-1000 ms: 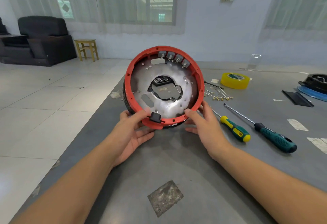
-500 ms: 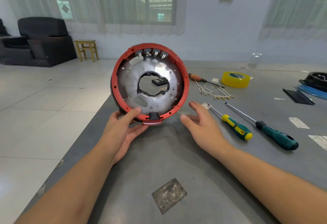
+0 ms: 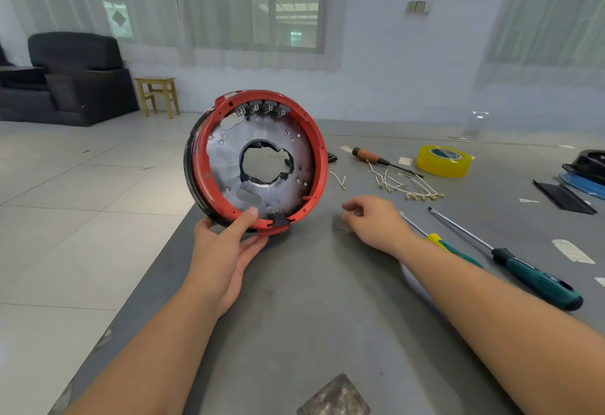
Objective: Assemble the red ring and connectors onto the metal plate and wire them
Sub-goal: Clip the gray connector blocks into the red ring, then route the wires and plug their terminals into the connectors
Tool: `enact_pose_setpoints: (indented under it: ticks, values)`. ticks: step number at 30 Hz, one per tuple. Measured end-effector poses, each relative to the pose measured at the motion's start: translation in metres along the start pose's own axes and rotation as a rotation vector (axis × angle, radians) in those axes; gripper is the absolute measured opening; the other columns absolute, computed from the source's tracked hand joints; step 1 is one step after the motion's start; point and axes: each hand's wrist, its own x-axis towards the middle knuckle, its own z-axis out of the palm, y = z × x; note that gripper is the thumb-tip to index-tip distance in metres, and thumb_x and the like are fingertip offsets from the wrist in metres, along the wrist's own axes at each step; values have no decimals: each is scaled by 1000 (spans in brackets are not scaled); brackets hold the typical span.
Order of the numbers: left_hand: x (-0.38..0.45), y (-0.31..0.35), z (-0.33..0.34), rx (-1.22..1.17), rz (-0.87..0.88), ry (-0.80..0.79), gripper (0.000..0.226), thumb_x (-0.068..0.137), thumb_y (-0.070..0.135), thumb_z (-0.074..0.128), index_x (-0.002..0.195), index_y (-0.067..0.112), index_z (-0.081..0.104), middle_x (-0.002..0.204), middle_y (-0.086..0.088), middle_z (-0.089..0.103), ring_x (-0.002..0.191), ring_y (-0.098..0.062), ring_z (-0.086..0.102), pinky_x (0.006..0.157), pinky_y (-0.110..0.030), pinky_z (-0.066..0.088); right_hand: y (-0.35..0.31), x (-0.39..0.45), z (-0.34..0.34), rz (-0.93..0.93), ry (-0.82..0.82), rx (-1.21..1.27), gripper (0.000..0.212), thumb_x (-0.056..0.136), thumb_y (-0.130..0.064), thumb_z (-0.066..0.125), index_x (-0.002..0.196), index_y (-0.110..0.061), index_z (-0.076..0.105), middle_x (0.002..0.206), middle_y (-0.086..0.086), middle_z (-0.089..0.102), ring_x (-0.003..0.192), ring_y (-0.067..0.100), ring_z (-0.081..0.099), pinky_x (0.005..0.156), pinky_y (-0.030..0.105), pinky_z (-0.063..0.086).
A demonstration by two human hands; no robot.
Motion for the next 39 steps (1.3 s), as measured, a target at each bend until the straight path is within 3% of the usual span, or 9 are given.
enact_pose_setpoints:
  ticks: [3,9,13,17,24,31,35,39]
  values:
    - [5,-1,-5,-32,-31,-9,67,89,11,81,144,13,44,122,-16,75,101,-41,77,89,-45,64,-1,40,7,80,46,8,36,96,-21,63,131,-13,67,129,9,68,123,25,61,101,29,44]
    - [5,-1,-6,-35,-13,-24,81,79,17,84,148,9,43,122,-19,75,101,-41,77,95,-49,61,3,99,25,223,171,67,26,94,-18,61,118,-16,71,126,8,70,121,28,60,93,27,44]
    - [3,0,-5,-29,3,-22,88,70,22,87,146,10,44,118,-17,77,100,-41,77,86,-46,64,2,119,34,195,211,18,32,96,-19,58,125,-17,71,132,12,66,126,30,58,102,33,46]
    - [4,-2,-5,-19,11,-16,87,67,22,88,142,14,45,111,-14,79,98,-41,78,83,-45,64,1,127,42,153,215,-135,28,100,-18,53,119,-13,73,131,18,58,118,37,59,100,37,47]
    - [4,-3,-6,-26,5,-5,80,70,19,87,137,17,45,110,-14,79,98,-41,77,82,-45,65,5,114,46,90,239,-224,30,97,-3,46,116,-8,68,121,21,57,113,42,56,94,40,47]
    - [4,-3,-6,-27,0,-12,67,83,10,84,137,16,44,107,-14,79,99,-41,77,83,-46,65,9,70,39,19,207,-218,24,100,-9,50,113,-13,69,116,17,58,107,39,58,84,36,43]
    - [0,-1,-5,1,13,-32,63,90,9,79,141,16,43,106,-13,80,100,-39,77,85,-45,64,13,40,33,-36,174,-196,25,99,-10,53,117,-13,69,118,16,61,111,37,58,93,38,47]
    - [-8,-1,-1,47,41,-30,64,90,7,79,141,17,42,115,-17,77,100,-38,77,84,-43,65,21,12,25,-69,164,-208,22,100,-14,54,117,-15,69,118,13,61,108,34,60,90,38,47]
